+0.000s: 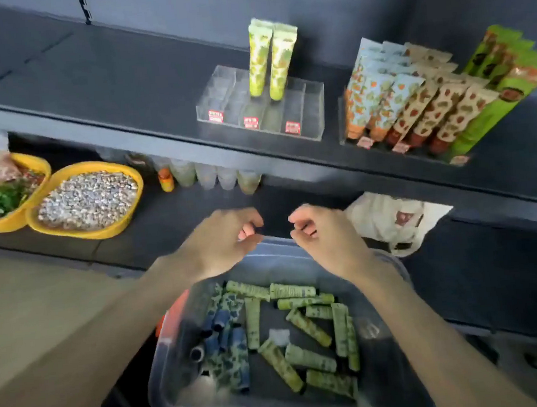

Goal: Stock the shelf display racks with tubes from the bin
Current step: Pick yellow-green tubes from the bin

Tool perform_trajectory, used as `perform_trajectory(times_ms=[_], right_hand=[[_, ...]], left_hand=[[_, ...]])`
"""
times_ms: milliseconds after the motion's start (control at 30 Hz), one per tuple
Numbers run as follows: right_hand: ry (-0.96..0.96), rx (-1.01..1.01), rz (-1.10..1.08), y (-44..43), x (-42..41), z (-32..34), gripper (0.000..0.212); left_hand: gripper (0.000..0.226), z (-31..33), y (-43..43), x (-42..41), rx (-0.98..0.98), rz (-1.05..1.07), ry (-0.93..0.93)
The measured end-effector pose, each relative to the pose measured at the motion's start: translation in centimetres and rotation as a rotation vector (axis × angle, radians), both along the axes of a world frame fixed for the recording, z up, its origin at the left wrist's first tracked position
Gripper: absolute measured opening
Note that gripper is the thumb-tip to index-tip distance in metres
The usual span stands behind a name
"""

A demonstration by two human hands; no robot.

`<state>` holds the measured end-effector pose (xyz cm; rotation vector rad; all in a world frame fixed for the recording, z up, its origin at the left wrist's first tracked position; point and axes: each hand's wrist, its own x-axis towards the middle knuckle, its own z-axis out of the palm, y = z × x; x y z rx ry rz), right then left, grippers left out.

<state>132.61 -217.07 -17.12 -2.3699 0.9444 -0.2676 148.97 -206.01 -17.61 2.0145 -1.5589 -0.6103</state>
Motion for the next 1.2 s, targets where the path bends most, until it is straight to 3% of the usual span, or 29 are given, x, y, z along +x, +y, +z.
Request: perform_trajectory(times_ms=[233, 433, 600, 767, 867, 967, 1067, 1200], right_hand=[[0.384, 0.290, -0.012, 5.4, -6.6, -13.8, 0.027], [0.555, 0.340, -0.117, 5.1, -8.6, -19.4, 0.052], [0.583, 0.362, -0.129, 4.4, -8.4, -21.0, 0.055], [0.588, 0.404, -0.069, 4.9, -7.8, -21.9, 0.028], [0.546, 0.508, -0.109, 4.9, -7.8, -21.9, 0.020], [0.513, 0.543, -0.162, 4.7, -8.0, -21.5, 0.017], [0.447, 0.569, -0.164, 4.7, -8.2, -21.0, 0.025], [0.417, 0.590, -0.144, 4.8, -8.3, -20.3, 0.030]], left_hand=[[0.022, -13.8, 4.0, -6.6, 0.435, 0.003, 0.090], [0.049, -19.3, 3.9, -7.8, 0.580, 0.128, 0.119], [0.057, -20.8, 3.1, -8.2, 0.603, 0.034, -0.037], [0.060, -21.9, 3.2, -8.7, 0.597, -0.022, -0.167], [0.053, -22.0, 3.6, -8.9, 0.486, -0.047, -0.265], [0.047, -21.9, 3.8, -9.2, 0.393, -0.219, -0.288], [0.051, -22.2, 3.8, -9.7, 0.462, -0.427, -0.356], [0.043, -22.3, 3.4, -9.6, 0.561, -0.542, -0.417]])
